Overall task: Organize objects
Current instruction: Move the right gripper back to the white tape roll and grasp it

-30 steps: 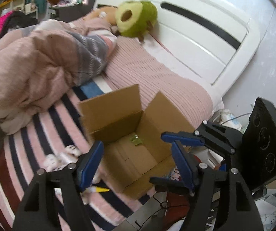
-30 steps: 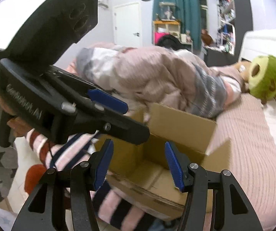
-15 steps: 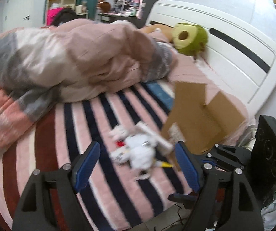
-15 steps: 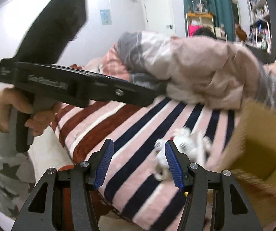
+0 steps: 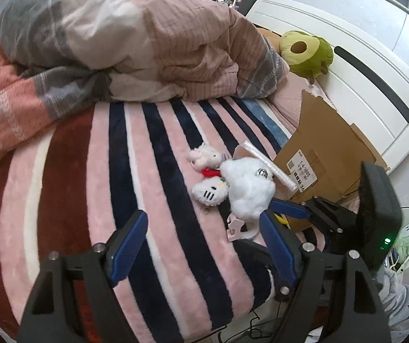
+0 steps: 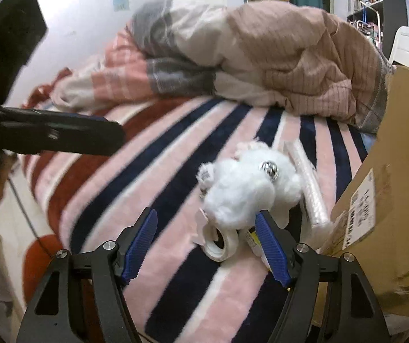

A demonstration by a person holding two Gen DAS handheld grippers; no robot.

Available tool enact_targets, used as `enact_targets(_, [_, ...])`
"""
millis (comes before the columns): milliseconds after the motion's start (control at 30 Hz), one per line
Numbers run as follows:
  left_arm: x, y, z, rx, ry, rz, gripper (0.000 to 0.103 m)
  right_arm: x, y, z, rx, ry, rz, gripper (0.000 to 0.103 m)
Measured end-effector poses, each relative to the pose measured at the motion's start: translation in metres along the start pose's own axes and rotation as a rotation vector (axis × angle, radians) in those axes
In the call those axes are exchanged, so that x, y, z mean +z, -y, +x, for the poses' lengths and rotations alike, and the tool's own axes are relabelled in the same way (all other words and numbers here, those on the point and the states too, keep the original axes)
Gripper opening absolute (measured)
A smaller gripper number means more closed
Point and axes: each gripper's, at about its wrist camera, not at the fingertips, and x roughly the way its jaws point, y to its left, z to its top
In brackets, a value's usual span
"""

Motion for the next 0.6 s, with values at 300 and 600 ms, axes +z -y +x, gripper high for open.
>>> enact_targets(300, [-0.004,-0.016,0.008,-0.015,-0.013,-0.026,0.078,-0.009,0.012,0.019,0.012,-0.066,0.07,0.025])
enact_targets(600, [-0.006,-0.023,0.009,-0.015,-0.021,-0.046,0.078,-0.009,0.006,0.016,0.134,-0.035,0.08,0.012])
